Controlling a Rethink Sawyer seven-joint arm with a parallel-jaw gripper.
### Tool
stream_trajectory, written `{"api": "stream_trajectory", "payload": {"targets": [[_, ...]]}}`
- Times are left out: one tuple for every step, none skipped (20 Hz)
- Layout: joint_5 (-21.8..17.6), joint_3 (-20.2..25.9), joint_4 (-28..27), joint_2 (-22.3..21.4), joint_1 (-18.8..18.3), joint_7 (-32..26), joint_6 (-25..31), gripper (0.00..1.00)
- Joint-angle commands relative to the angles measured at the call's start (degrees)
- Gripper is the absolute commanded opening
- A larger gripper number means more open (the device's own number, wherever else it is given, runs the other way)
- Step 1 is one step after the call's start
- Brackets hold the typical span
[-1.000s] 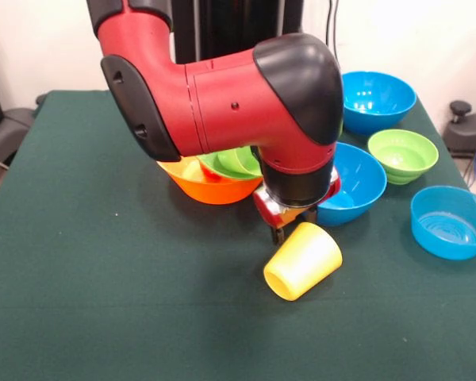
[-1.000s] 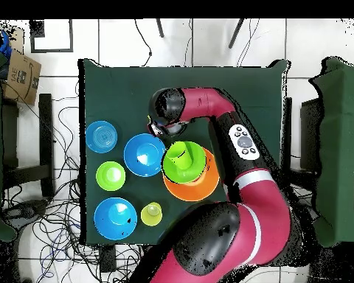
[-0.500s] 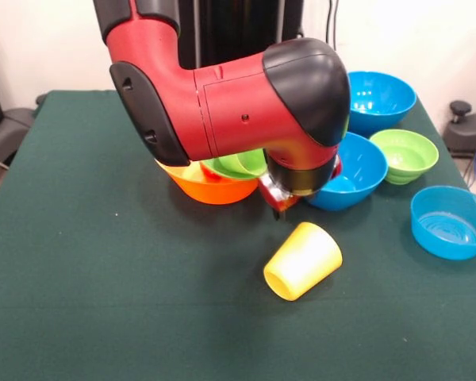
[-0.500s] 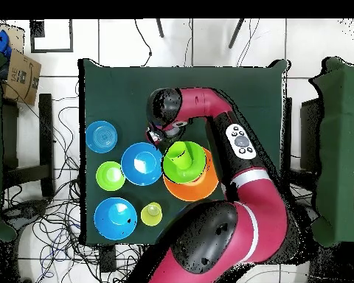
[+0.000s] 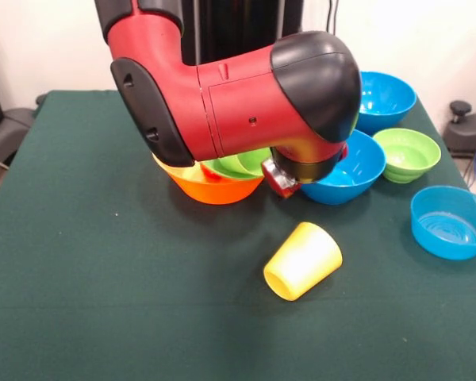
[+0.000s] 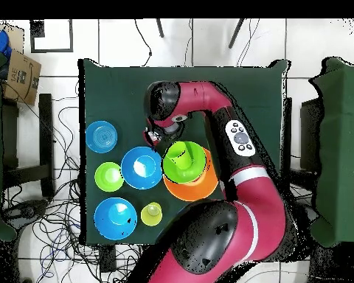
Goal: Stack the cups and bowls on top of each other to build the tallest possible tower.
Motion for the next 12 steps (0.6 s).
{"api": "stream_trajectory", "payload": {"targets": [[-2.12, 3.83, -5.21, -0.86, 0.49, -22.42, 6.98, 1.0], [-2.21, 4.11, -5.51, -0.8, 0.46, -22.86, 7.48, 1.0], [-2.33, 4.24, -5.41, -0.73, 0.29, -23.09, 7.53, 1.0], [-2.33, 4.45, -5.64, -0.7, 0.24, -23.45, 8.03, 1.0], [-2.38, 4.53, -5.7, -0.72, 0.16, -23.51, 8.32, 1.0], [-2.29, 4.56, -5.64, -0.81, 0.12, -23.2, 8.51, 1.0], [-2.38, 4.54, -5.66, -0.74, 0.13, -22.91, 8.46, 1.0], [-2.48, 4.6, -5.25, -0.66, -0.01, -22.71, 7.76, 1.0], [-2.68, 4.69, -5.06, -0.52, -0.1, -22.86, 7.34, 1.0], [-2.88, 4.72, -4.35, -0.45, -0.34, -22.69, 6.12, 1.0], [-3.03, 4.66, -3.87, -0.45, -0.44, -22.36, 5.44, 1.0], [-3.17, 4.57, -2.34, -0.63, -0.84, -21.86, 3.72, 1.0]]}}
